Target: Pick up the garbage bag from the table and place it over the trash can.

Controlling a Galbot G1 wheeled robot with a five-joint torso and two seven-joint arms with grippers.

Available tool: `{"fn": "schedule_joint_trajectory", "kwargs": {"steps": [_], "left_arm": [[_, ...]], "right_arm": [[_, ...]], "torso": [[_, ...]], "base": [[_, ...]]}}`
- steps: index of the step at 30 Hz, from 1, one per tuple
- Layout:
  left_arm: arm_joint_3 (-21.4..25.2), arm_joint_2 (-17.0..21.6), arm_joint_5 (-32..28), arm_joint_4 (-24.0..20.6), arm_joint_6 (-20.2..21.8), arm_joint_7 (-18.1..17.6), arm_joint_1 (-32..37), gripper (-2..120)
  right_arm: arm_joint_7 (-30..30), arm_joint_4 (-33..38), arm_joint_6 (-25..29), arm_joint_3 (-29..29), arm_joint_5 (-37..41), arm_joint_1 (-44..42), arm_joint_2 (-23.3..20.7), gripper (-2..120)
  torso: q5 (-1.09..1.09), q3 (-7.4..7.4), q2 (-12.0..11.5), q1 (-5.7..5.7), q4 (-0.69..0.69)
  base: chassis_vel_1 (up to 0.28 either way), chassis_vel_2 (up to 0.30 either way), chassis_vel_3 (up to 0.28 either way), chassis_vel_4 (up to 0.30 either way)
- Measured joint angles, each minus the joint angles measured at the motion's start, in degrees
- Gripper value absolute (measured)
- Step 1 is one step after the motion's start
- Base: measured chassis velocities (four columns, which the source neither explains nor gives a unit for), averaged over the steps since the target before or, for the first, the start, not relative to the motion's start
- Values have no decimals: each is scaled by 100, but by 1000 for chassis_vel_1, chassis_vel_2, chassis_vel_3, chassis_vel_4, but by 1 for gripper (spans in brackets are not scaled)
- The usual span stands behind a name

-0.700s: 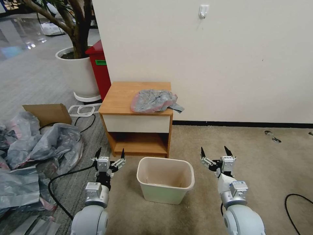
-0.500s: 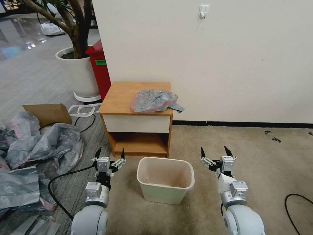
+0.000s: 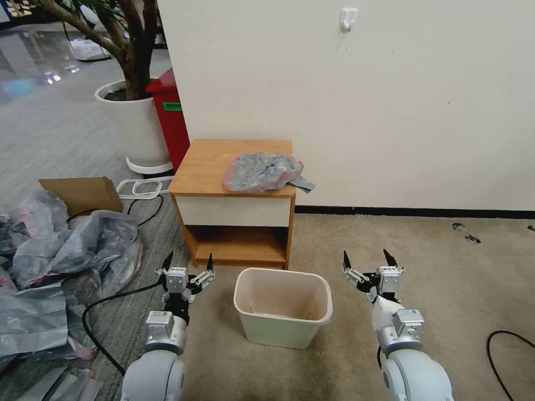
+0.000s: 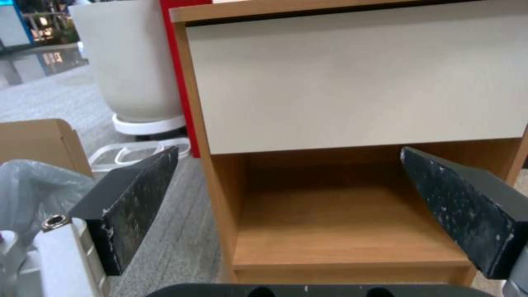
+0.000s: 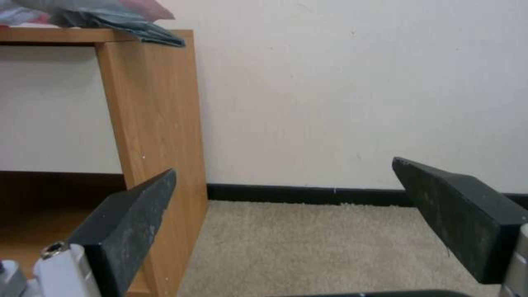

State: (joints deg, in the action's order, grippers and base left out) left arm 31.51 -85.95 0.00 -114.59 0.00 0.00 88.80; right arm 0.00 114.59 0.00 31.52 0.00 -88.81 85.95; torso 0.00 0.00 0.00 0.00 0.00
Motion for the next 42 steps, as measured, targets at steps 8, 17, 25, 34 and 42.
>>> {"fn": "schedule_joint_trajectory", "kwargs": {"steps": [8,17,25,34,42], "left_arm": [[0,0,0,0,0,0,0,100],[196,139,-194,-187,-66,40,173,100],[982,737,-1179,-975,-369,385,914,100],[926,745,-1214,-967,-418,415,960,100],[955,815,-1195,-1074,-468,401,1034,100]], "right_arm": [[0,0,0,0,0,0,0,100],[76,207,0,-89,52,-102,-37,100],[431,1035,-141,-653,558,-507,-231,100],[476,797,-146,-765,1564,-234,-345,100],[768,190,-328,-963,3653,788,-449,100]], "torso": [[0,0,0,0,0],[-5,1,0,0,-2],[-2,0,0,0,-1],[0,0,0,0,0],[1,1,0,0,-1]], "base": [[0,0,0,0],[0,0,0,0],[21,6,1,7],[0,0,0,0],[0,0,0,0]]}}
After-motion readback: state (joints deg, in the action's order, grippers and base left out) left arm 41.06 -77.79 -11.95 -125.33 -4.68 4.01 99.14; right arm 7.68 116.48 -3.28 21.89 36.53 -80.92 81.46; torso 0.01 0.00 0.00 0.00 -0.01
